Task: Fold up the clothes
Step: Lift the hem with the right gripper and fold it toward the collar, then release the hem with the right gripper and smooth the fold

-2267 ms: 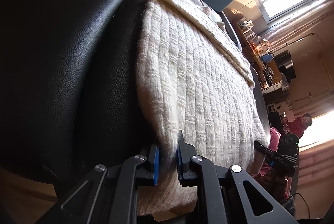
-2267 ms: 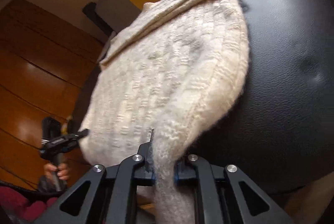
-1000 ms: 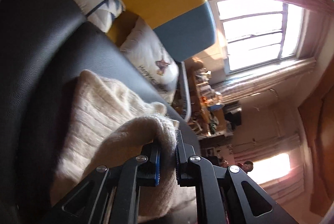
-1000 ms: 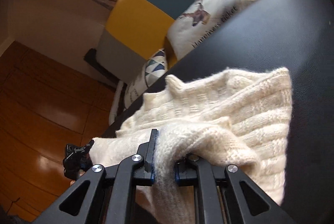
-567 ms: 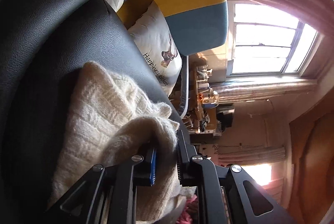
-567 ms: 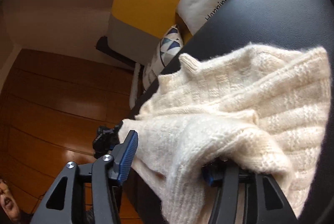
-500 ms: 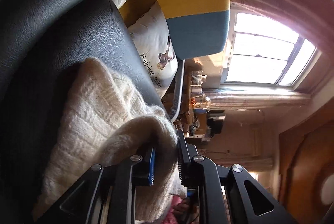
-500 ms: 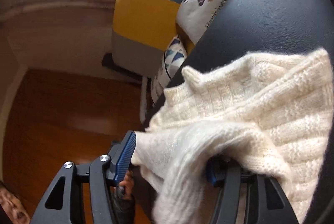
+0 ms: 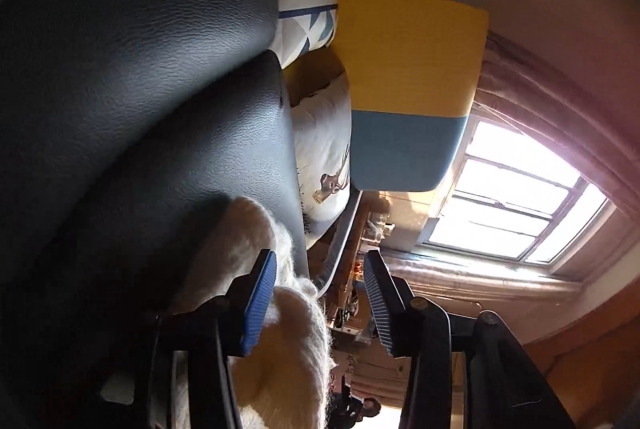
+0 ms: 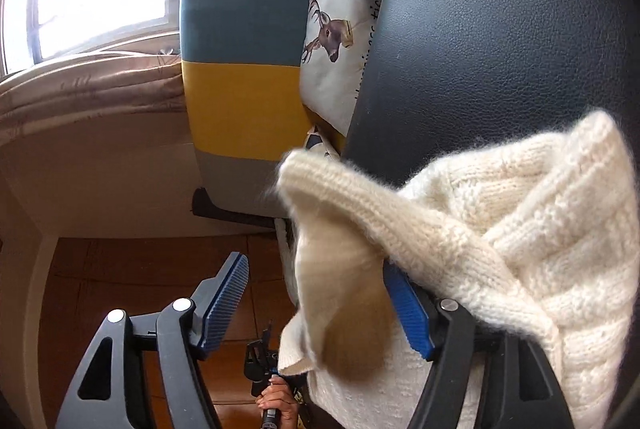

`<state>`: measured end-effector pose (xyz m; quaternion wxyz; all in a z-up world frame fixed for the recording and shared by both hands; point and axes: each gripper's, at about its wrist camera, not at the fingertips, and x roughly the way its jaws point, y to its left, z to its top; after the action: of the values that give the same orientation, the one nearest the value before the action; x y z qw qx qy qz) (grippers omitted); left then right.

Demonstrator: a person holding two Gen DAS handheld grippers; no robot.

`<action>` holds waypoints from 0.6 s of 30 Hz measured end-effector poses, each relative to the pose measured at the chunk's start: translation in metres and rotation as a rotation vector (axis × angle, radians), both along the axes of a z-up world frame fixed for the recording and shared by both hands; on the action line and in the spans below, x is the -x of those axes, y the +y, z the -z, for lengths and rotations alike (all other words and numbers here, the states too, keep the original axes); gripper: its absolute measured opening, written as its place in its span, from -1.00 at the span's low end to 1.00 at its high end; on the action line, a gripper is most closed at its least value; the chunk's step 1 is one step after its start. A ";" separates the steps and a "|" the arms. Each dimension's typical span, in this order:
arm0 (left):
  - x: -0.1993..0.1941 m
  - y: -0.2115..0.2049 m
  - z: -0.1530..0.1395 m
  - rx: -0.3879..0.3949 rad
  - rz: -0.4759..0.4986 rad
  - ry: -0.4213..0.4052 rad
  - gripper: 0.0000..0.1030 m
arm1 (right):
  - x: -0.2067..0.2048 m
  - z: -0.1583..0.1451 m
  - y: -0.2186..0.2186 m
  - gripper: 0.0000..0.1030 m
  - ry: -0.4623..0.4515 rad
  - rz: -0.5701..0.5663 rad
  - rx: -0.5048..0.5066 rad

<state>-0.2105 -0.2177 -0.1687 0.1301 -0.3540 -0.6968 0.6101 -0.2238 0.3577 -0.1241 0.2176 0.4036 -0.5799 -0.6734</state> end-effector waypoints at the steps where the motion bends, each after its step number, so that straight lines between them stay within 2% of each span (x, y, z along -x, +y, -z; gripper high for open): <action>1: -0.005 -0.002 -0.001 0.025 -0.009 0.002 -0.12 | -0.006 -0.006 -0.002 0.39 0.023 -0.017 -0.037; 3: -0.013 0.000 -0.009 0.136 0.011 0.026 -0.12 | -0.025 -0.023 -0.012 0.39 0.101 -0.092 -0.170; 5: -0.021 0.007 -0.015 0.215 0.077 0.051 -0.12 | -0.043 -0.036 -0.028 0.39 0.150 -0.184 -0.355; 7: -0.031 0.016 -0.020 0.279 0.153 0.084 -0.12 | -0.058 -0.039 -0.045 0.39 0.162 -0.272 -0.531; 10: -0.039 0.040 -0.031 0.442 0.265 0.112 -0.12 | -0.070 -0.039 -0.064 0.39 0.193 -0.337 -0.712; 12: -0.048 0.048 -0.032 0.492 0.312 0.112 -0.12 | -0.073 -0.037 -0.070 0.39 0.198 -0.349 -0.756; 18: -0.076 0.070 -0.035 0.640 0.454 0.112 -0.16 | -0.077 -0.031 -0.066 0.40 0.157 -0.333 -0.696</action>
<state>-0.1349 -0.1477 -0.1337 0.1825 -0.4878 -0.3674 0.7706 -0.1472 0.2917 -0.0933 0.2179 0.4892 -0.2253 -0.8139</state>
